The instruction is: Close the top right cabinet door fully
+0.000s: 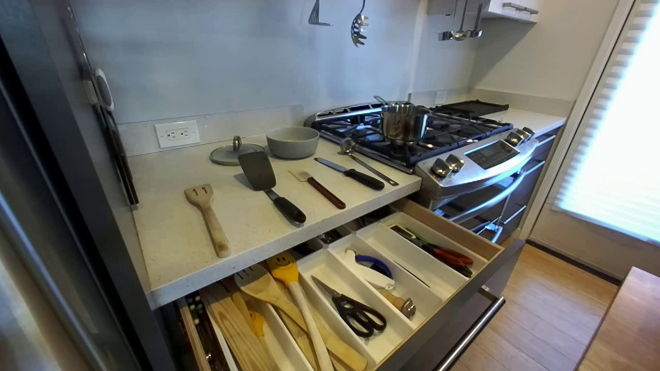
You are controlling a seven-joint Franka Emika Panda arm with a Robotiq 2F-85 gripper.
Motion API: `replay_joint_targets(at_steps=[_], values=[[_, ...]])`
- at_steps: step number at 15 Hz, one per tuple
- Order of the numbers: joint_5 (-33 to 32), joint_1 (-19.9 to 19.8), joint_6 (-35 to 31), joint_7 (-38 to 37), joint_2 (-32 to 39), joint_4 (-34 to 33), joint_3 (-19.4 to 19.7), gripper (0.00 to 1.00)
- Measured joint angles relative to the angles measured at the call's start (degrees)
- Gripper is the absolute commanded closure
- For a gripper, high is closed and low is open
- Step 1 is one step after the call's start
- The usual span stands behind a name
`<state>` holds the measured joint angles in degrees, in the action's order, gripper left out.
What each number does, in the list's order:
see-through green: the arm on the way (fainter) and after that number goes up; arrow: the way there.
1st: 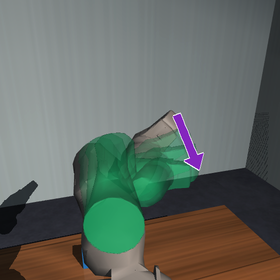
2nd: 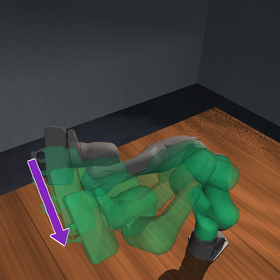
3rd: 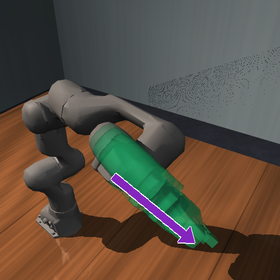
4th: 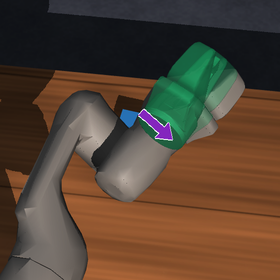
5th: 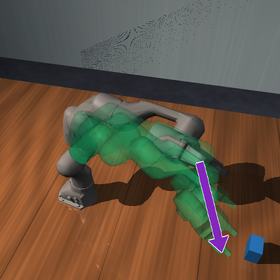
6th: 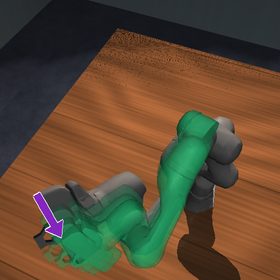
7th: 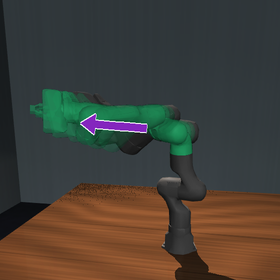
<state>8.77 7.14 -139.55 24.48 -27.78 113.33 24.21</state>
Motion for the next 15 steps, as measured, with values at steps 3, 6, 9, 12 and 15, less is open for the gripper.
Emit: replay_joint_targets(at_steps=[3,6,9,12,15], values=[[7.00,0.67,0.61,3.26,4.74,-4.59,1.78,0.00],[14.76,0.92,3.34,7.29,8.70,-8.78,3.40,0.00],[22.09,0.87,9.70,10.89,11.88,-12.35,3.85,0.00],[26.08,0.20,14.53,13.69,14.18,-14.39,2.44,0.00],[28.89,-1.44,18.34,15.59,15.85,-15.87,-0.01,0.00]])
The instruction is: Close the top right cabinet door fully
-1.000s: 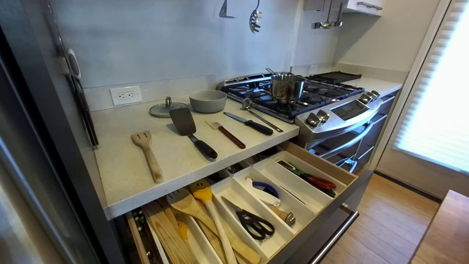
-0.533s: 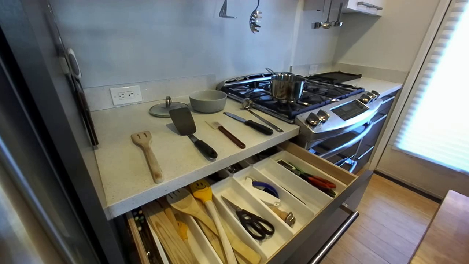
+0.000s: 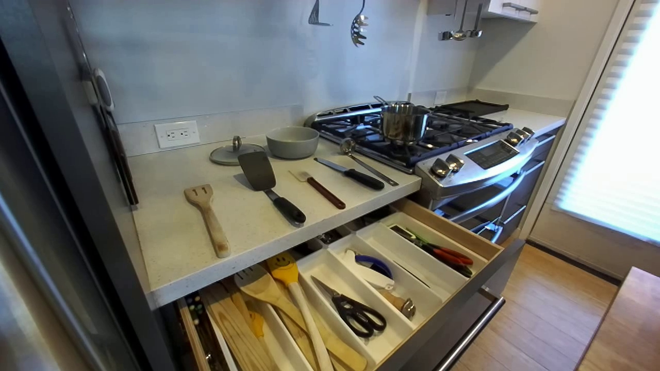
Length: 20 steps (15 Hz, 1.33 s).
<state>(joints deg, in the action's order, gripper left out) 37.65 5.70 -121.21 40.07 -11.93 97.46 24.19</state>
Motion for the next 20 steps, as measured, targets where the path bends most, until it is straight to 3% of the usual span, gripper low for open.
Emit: replay_joint_targets(at_steps=[9,16,20], values=[[12.14,-2.49,9.85,3.09,4.43,-3.50,-8.41,0.00],[1.13,-10.68,3.08,4.95,-0.02,-2.34,-9.39,0.00],[-2.34,-11.40,-0.04,7.58,-5.18,2.96,-9.39,0.00]])
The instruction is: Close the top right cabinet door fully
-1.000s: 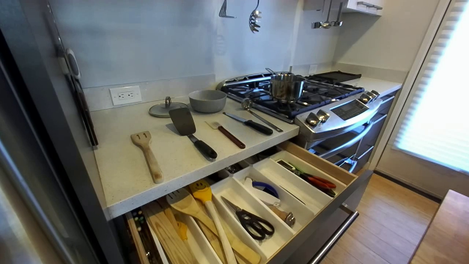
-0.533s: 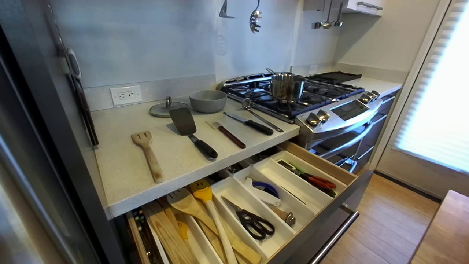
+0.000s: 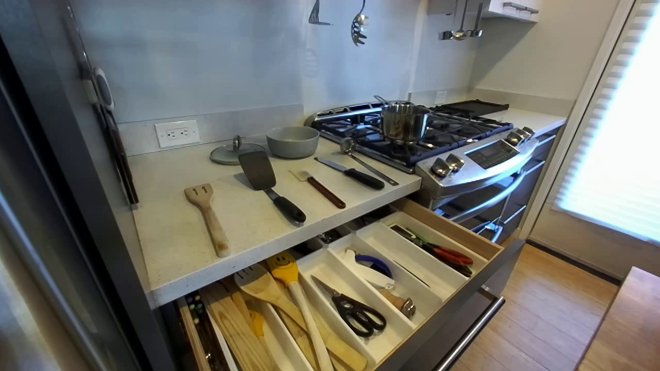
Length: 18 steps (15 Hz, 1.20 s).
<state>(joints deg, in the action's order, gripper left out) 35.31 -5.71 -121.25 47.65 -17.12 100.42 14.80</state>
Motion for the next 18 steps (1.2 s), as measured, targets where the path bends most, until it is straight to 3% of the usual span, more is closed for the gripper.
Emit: replay_joint_targets(at_steps=[3,9,14,18], values=[[0.07,1.64,-4.21,1.34,0.01,1.41,-0.48,0.00],[0.83,2.25,-5.65,1.69,0.41,1.13,-0.32,0.00],[11.43,7.61,-14.08,7.63,7.03,0.23,-2.17,0.00],[18.65,7.89,-16.39,12.89,14.98,-4.74,-4.37,0.00]])
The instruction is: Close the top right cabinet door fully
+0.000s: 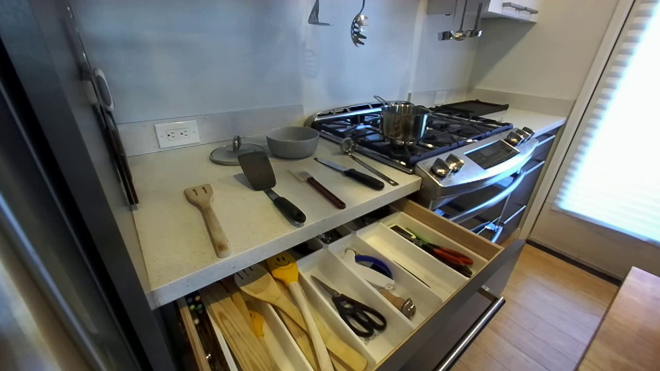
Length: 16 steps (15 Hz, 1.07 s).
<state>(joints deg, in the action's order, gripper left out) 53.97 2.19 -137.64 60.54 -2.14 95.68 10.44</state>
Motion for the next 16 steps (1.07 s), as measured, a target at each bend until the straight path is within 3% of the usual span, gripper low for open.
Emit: replay_joint_targets(at_steps=[6,10,16], values=[[2.79,-1.74,-0.54,1.95,10.04,-11.48,-4.45,0.00],[2.77,-1.50,-0.91,1.73,17.03,-19.66,-4.87,0.00],[2.39,-1.66,0.64,1.37,16.27,-22.28,-4.66,0.00]])
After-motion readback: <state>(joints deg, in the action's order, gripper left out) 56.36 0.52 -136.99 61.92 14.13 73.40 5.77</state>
